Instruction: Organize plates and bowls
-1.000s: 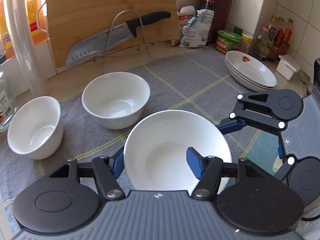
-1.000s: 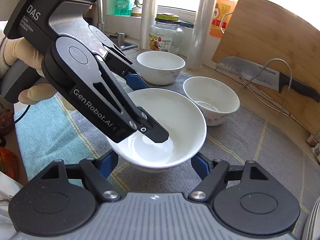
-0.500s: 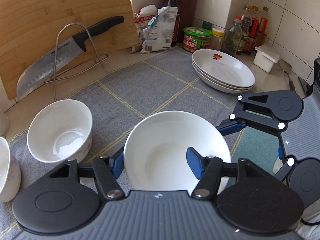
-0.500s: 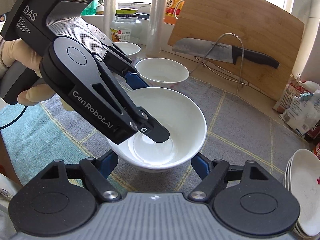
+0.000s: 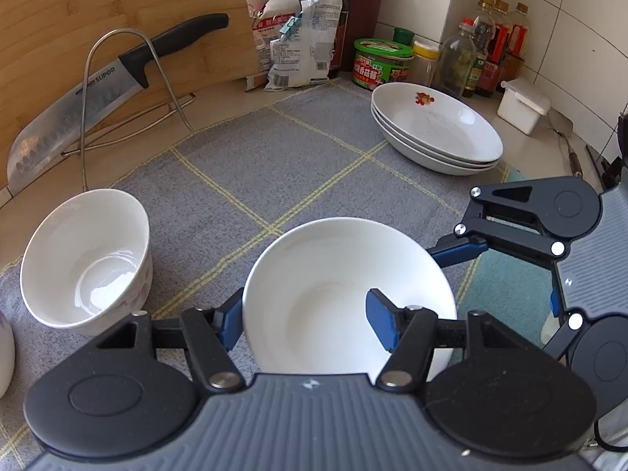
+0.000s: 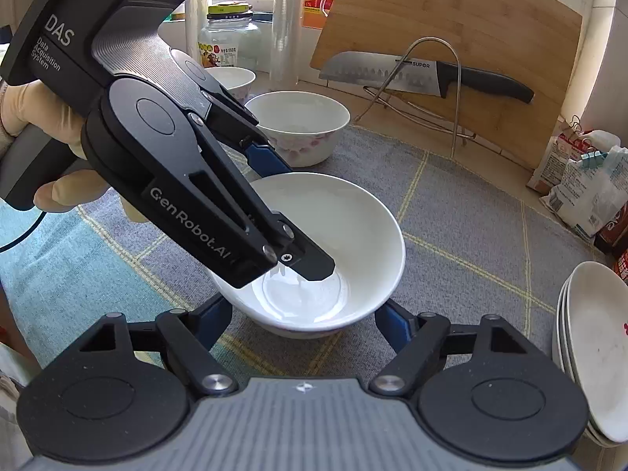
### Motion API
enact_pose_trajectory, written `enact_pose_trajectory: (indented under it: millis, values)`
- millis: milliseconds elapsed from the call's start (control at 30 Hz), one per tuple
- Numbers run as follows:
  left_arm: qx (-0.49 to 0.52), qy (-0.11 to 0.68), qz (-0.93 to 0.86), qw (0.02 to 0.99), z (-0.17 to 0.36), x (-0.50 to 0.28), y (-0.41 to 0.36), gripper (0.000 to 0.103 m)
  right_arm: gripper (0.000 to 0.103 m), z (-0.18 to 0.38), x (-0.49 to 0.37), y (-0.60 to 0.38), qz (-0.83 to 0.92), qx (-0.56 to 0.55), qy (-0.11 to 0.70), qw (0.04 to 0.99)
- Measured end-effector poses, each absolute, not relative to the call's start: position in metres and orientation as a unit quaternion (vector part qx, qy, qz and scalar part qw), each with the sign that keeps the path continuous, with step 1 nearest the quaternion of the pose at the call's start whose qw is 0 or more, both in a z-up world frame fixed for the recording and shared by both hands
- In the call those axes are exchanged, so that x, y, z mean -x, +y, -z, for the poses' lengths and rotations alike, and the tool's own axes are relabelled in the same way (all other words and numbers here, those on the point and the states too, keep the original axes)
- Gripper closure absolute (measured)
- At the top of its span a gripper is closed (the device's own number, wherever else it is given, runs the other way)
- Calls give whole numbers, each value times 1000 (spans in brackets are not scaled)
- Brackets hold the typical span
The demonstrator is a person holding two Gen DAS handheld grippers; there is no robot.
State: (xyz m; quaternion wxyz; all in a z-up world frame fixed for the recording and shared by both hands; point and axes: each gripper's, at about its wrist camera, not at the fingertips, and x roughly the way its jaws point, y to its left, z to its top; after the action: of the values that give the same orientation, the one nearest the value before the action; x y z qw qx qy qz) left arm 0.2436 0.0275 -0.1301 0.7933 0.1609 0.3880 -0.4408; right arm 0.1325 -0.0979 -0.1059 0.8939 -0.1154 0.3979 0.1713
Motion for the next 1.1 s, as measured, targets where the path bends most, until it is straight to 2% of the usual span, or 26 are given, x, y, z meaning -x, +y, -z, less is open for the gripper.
enact_pose_trajectory:
  millis: [233,300,367,400,767,1100]
  values:
    - [-163,388,440,793,132,-244,26,37,20,107,-134,-99,-172,110,401,893]
    - [-161,386,444,792,133,-243,25,30,19,107,-135,-100,-173,107,401,893]
    - [-163,375,439,800,131,-240,26,10,9,107,-134,-101,-173,103,396,896]
    - [-163,366,438,805,130,-238,27,9,0,105,-133,-101,-172,103,390,899]
    - [-119,325,401,848,108,-224,62,6,0,93,-125,-106,-174,87,379,905]
    - [-77,314,243,915,109,-220,105,4,0,83,-139,-108,-163,52,395,903]
